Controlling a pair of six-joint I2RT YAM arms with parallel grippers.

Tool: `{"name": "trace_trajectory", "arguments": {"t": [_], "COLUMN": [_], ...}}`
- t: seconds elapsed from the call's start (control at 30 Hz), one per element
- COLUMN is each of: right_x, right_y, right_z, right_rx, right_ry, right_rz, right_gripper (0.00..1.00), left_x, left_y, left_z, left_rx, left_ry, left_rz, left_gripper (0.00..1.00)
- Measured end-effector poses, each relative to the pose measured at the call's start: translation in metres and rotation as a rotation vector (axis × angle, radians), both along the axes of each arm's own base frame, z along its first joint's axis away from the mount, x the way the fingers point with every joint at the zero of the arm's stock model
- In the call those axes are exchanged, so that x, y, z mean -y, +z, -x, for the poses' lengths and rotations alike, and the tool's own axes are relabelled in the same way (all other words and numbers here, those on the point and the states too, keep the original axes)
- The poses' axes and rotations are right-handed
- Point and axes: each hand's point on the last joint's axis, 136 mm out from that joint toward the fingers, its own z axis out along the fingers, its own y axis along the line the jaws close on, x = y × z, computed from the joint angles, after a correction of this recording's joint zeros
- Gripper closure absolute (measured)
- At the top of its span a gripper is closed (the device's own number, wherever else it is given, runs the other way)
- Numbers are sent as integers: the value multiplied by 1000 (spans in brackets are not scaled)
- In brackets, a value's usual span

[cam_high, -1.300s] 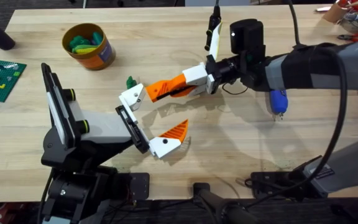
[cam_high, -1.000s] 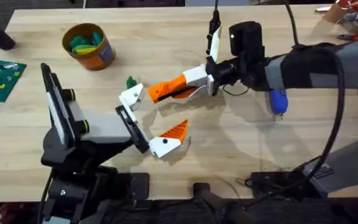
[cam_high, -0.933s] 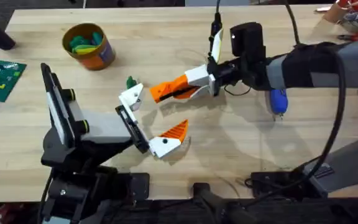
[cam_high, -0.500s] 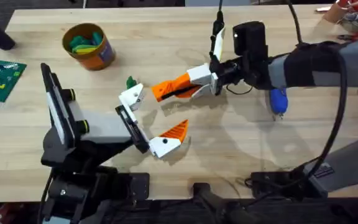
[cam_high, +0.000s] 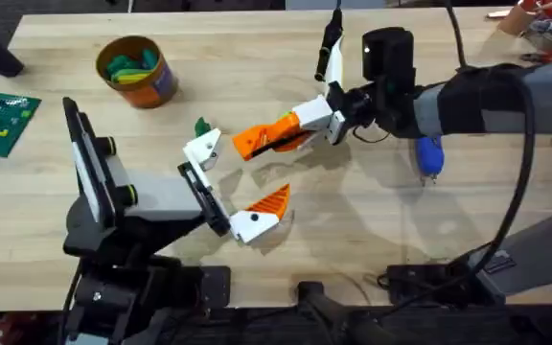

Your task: Pick up the gripper from the table and insert it into the empty holder that is missing its gripper. Then pick up a screw, insert it into the mounting hole, and use the screwdriver to tighten it. Finally, clean up the table by picking up the vegetable and placing it into the bucket.

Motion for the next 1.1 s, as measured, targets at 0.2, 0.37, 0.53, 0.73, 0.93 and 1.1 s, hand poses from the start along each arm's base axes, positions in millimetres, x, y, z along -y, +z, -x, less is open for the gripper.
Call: {"name": "trace_trajectory", "arguments": {"t": [0.2,0.37,0.53,0.73,0.93,1.1], "right_x": [-5,-14,-20,-26,-26,-27], "right_y": [0,0,2,12,12,11], "right_z": [6,15,21,13,11,10], "right_rx": [-8,-18,-16,20,-1,-8], "right_ry": [21,50,74,65,54,45], "right_rz": [3,11,12,1,15,22], "right_gripper": [981,980,981,979,981,979], "left_x": [0,0,0,0,-1,-1], "left_y": [0,0,0,0,0,0], "left_z": [0,0,0,-1,-1,-2], "left_rx": [0,0,0,0,0,0], "left_ry": [0,0,0,4,8,12], "left_rz": [0,0,0,0,0,0], "left_gripper": [15,15,15,15,15,15]}}
